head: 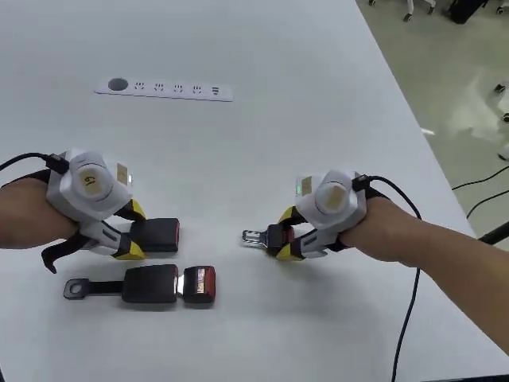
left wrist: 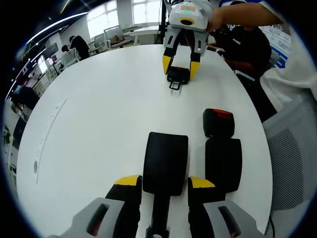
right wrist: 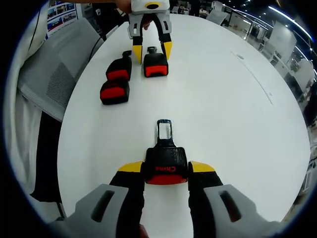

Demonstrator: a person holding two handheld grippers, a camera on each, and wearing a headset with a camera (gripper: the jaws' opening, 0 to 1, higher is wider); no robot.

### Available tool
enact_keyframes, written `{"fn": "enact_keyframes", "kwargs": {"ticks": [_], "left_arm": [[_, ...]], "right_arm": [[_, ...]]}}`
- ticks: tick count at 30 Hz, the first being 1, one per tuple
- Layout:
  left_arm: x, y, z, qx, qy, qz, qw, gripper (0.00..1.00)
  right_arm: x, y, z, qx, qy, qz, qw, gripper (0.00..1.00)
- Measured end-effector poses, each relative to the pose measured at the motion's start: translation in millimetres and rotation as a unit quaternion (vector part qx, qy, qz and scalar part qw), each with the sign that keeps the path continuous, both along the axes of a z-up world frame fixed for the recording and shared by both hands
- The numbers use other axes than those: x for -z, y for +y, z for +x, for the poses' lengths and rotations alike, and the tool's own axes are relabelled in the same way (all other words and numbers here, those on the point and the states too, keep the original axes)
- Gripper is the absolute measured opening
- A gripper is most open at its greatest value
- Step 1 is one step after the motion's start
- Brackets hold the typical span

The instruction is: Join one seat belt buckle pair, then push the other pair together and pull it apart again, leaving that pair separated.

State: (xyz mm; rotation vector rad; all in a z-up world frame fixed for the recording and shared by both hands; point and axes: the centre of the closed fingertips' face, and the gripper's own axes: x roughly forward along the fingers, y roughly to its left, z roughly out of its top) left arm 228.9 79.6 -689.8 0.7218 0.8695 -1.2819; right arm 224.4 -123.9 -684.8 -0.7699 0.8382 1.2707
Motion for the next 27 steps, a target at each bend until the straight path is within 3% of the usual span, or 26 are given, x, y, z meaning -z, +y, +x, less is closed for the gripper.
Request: {"fn": "enact_keyframes", "kwargs": {"ticks": [19,27], "left_arm": [[-0.3,4.2,0.7,0.012,0.001,-0.004,0.9999,0.33],[-5.9,-0.8,-6.2,0.019,0.000,0.003,0.9998,0.32]], "right_arm": [[7.4,0.1,-2.2,-0.008,0.008,-0.003,0.9999,0.33],[7.6,1.2,-3.1,-0.007,0.008,-0.002,0.9999,0.33]]}}
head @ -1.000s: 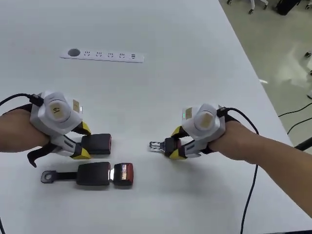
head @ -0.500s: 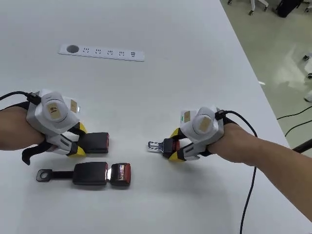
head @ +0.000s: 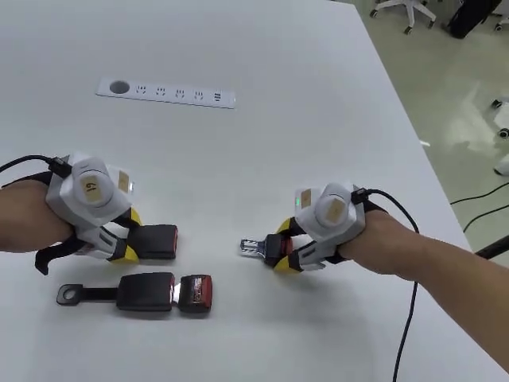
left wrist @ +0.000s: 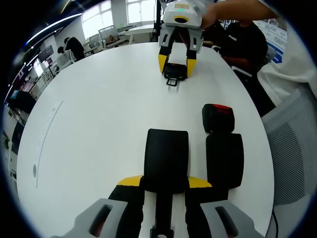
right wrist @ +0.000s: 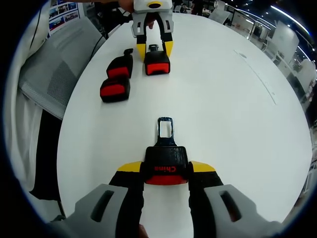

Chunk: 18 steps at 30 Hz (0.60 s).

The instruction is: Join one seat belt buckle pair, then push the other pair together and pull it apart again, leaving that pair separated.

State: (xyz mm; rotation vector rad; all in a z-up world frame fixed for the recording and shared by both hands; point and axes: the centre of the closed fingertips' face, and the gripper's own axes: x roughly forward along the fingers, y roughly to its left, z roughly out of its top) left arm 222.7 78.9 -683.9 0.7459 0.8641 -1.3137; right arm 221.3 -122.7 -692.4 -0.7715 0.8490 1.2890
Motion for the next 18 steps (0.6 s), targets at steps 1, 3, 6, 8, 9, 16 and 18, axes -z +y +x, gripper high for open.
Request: {"fn": "enact_keyframes", "kwargs": {"ticks": [1,3,6,8,9,16,18], "left_arm": [[-0.1,0.0,0.1,0.000,0.000,0.000,1.0000,0.32],[-2.0,-1.5,-1.7,0.001,0.000,0.000,1.0000,0.32],[-2.7,-2.4,-2.4,0.003,0.000,0.002,1.0000,0.32],[-2.3,-2.1,-1.7,0.005,0.000,0.003,1.0000,0.32],[-2.7,-2.4,-2.0,0.006,0.000,0.004,1.0000,0.32],[0.7,-0.6,0.9,0.009,0.001,0.006,0.9999,0.32],[0.7,-0.7,0.7,0.009,0.001,0.006,0.9999,0.32]], "right_arm": [[0.2,0.1,0.1,0.000,0.000,0.000,1.0000,0.33],[0.4,0.4,0.3,0.002,0.000,0.000,1.0000,0.33],[-0.9,2.1,0.4,0.005,-0.001,0.003,1.0000,0.33],[-0.9,3.2,0.5,0.007,-0.002,0.004,1.0000,0.33],[-0.8,4.4,0.9,0.008,-0.002,0.006,1.0000,0.33],[-0.5,12.3,2.4,0.009,-0.002,0.012,0.9999,0.33],[-0.6,16.9,1.1,0.008,-0.001,0.015,0.9999,0.33]]}}
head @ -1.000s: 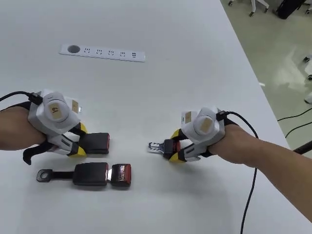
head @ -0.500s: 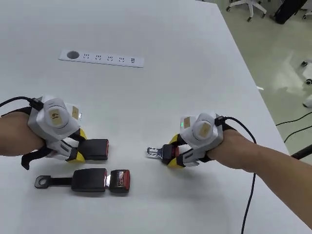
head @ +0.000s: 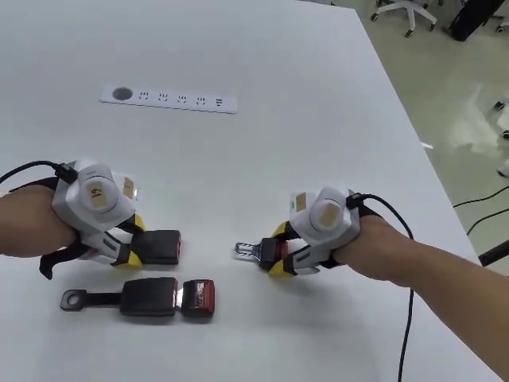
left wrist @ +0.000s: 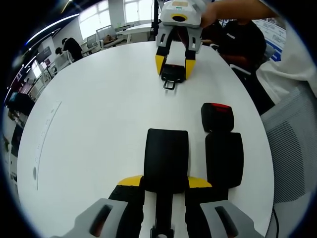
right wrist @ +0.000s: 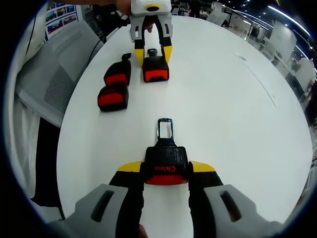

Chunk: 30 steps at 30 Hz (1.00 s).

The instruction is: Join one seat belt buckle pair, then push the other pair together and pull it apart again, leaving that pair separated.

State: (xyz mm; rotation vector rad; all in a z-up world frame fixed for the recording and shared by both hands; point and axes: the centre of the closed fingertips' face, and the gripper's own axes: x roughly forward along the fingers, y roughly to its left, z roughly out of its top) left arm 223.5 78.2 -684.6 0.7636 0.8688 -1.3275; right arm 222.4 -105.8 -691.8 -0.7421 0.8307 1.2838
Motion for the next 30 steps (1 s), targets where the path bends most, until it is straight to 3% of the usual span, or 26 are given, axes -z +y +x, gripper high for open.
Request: {"fn": "enact_keyframes", "kwargs": {"ticks": [13,30], "left_arm": [[2.1,0.8,1.6,0.001,0.001,-0.004,1.0000,0.32],[2.7,0.4,1.6,0.004,0.001,-0.004,1.0000,0.32]], "right_arm": [[1.2,35.7,5.8,-0.005,-0.001,0.025,0.9997,0.33],[-1.0,73.7,-1.2,-0.023,-0.006,0.041,0.9989,0.32]]}}
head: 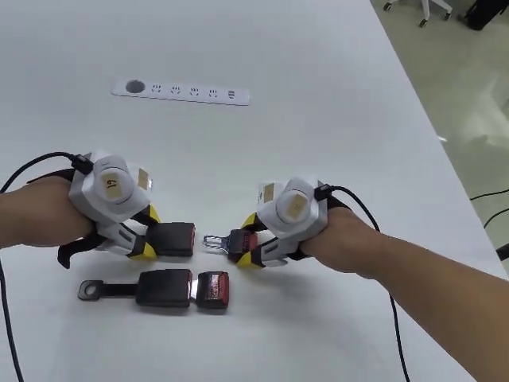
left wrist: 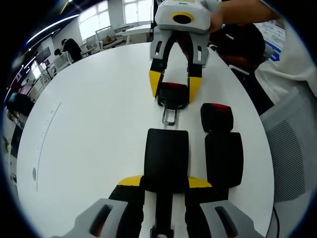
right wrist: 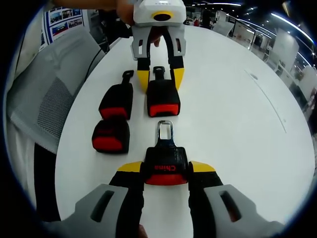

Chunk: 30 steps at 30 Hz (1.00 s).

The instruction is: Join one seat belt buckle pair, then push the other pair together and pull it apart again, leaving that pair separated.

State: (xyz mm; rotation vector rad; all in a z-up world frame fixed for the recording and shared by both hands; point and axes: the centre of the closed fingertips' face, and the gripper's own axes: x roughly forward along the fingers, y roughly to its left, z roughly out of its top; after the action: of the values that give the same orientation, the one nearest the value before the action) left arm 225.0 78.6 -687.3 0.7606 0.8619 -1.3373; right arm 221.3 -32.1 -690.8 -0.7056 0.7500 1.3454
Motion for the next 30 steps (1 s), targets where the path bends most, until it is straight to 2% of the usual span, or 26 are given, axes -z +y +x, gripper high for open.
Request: {"fn": "enact_keyframes", "kwargs": {"ticks": [12,20,26,27,30], "left_arm": [[-3.5,-3.5,-4.2,0.005,-0.001,0.010,0.9999,0.32],[-2.4,-2.5,-3.3,0.005,0.000,0.012,0.9999,0.32],[-2.4,-3.0,-3.1,0.003,0.001,0.007,1.0000,0.31],[-2.4,-2.5,-3.0,0.004,0.001,0.007,1.0000,0.31],[-2.0,-1.4,-2.0,0.006,0.002,0.001,1.0000,0.31]], "right_arm": [[0.8,16.1,1.3,-0.008,-0.011,-0.008,0.9999,0.32],[-1.0,18.8,0.6,-0.015,-0.015,-0.010,0.9997,0.32],[-1.4,31.2,0.6,-0.016,-0.010,-0.003,0.9998,0.32],[-0.1,30.0,0.4,-0.015,-0.009,-0.010,0.9998,0.32],[-1.0,29.6,1.2,-0.018,-0.007,-0.005,0.9998,0.32]]}}
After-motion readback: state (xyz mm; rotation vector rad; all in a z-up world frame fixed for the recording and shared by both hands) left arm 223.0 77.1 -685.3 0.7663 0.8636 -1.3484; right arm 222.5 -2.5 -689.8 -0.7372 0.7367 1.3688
